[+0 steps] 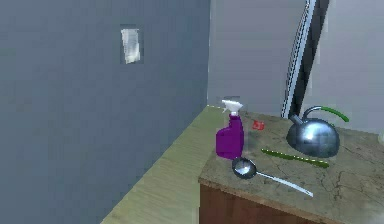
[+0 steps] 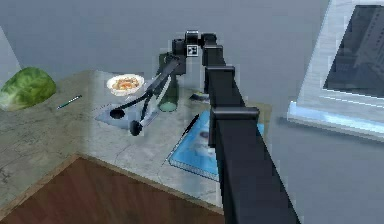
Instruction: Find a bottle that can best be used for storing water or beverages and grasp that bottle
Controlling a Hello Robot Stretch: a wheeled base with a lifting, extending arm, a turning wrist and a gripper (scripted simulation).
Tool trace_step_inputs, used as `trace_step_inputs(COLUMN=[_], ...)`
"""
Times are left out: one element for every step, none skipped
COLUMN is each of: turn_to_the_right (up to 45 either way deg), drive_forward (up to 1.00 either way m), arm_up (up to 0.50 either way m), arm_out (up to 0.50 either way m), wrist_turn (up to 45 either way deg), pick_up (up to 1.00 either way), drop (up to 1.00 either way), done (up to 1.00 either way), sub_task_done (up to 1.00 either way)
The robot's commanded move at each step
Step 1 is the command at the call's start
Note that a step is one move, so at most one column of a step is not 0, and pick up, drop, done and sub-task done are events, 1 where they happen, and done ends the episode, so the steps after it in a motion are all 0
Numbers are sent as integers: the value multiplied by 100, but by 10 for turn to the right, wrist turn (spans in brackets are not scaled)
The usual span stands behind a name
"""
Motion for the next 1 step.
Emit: trace_step_inputs(turn_to_the_right=[0], drive_forward=[0], arm_up=[0], arm_out=[0], wrist_turn=[450], pick_up=[0], drop=[0], done=[0], sub_task_done=[0])
